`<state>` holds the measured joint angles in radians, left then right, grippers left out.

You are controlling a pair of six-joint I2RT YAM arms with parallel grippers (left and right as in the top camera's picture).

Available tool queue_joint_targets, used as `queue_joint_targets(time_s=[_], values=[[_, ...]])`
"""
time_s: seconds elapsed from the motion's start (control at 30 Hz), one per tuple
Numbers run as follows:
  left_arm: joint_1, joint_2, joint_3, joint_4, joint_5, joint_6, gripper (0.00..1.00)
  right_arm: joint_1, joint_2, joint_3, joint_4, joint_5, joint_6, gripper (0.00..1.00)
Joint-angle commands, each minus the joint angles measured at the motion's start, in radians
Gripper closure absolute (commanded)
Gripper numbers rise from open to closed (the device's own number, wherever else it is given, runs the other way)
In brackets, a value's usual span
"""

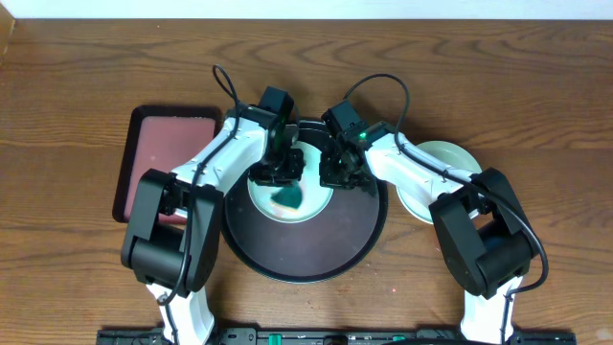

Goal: Clean dirty plates on tray and stack at the side
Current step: 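Scrub the green plate with the sponge in the left gripper, then lift the sponge back over the red tray with the left gripper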

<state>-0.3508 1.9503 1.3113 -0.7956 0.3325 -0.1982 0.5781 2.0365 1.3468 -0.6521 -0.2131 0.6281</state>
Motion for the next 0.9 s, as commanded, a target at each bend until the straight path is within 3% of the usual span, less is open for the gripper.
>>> queue_joint_targets(time_s=[0.0, 0.13, 0.23, 0.57, 0.87], values=[[-0.014, 0.028, -0.013, 0.096, -0.062, -0.073, 0.93, 0.003, 0.024, -0.003, -0.010, 0.045, 0.007, 0.99], [-0.014, 0.028, -0.013, 0.148, -0.344, -0.223, 0.93, 0.003, 0.024, -0.003, -0.011, 0.048, 0.007, 0.99], [-0.013, 0.028, -0.003, 0.141, -0.430, -0.242, 0.93, 0.003, 0.024, -0.003, -0.011, 0.049, 0.007, 0.99], [0.008, -0.071, 0.100, -0.078, -0.431, -0.219, 0.93, 0.003, 0.024, -0.003, -0.011, 0.049, 0.007, 0.99], [0.180, -0.222, 0.134, -0.148, -0.430, -0.144, 0.92, 0.003, 0.024, -0.003, -0.011, 0.049, 0.006, 0.99]])
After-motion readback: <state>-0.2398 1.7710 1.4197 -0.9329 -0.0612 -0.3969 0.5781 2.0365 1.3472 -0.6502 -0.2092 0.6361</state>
